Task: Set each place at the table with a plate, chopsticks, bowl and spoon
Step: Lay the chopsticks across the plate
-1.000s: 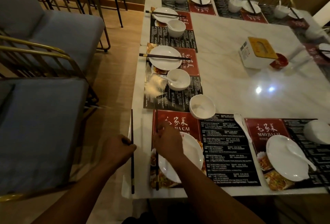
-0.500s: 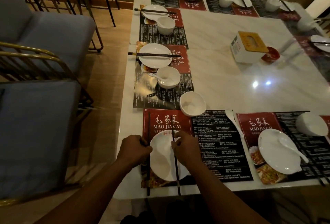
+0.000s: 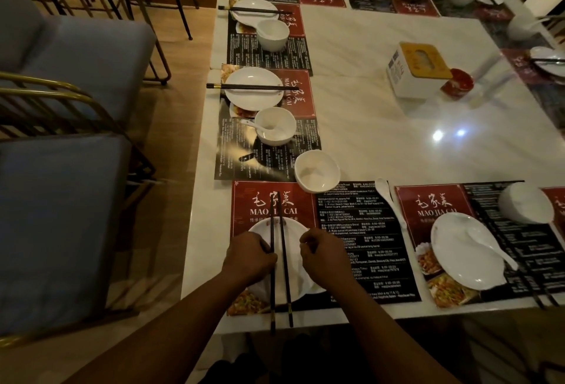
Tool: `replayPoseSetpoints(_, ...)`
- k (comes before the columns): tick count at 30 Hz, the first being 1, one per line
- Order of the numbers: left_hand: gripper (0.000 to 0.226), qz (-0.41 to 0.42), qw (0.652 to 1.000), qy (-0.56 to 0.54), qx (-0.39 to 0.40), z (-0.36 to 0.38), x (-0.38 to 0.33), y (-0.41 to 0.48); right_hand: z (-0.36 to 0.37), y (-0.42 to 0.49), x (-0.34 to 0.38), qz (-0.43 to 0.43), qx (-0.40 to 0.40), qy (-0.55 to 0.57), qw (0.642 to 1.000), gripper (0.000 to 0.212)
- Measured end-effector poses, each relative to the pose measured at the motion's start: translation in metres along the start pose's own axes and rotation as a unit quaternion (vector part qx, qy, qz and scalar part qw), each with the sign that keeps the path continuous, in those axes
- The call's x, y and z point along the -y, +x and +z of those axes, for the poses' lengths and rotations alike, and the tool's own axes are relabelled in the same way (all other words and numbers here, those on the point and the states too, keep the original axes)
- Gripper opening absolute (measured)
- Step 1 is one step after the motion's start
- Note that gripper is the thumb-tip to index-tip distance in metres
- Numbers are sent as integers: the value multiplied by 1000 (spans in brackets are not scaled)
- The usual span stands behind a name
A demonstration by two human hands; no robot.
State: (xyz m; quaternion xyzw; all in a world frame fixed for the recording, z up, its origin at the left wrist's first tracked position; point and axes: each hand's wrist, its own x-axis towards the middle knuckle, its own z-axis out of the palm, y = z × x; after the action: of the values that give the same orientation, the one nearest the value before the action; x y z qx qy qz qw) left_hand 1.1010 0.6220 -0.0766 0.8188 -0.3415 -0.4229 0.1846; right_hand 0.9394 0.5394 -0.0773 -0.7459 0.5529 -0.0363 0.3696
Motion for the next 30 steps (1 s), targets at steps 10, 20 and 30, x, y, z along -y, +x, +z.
replayPoseSetpoints(10, 12, 16, 998, -13, -61, -7, 9, -1, 10, -13, 3, -8, 31, 13, 999, 18)
replayPoseSetpoints(20, 18, -16, 991, -37, -130, -42, 45, -7, 43, -24, 23, -4, 25, -113, 993, 62)
replayPoseSetpoints(30, 28, 33, 995, 18, -93, -37, 47, -7, 43, -25, 27, 4, -4, -91, 996, 36)
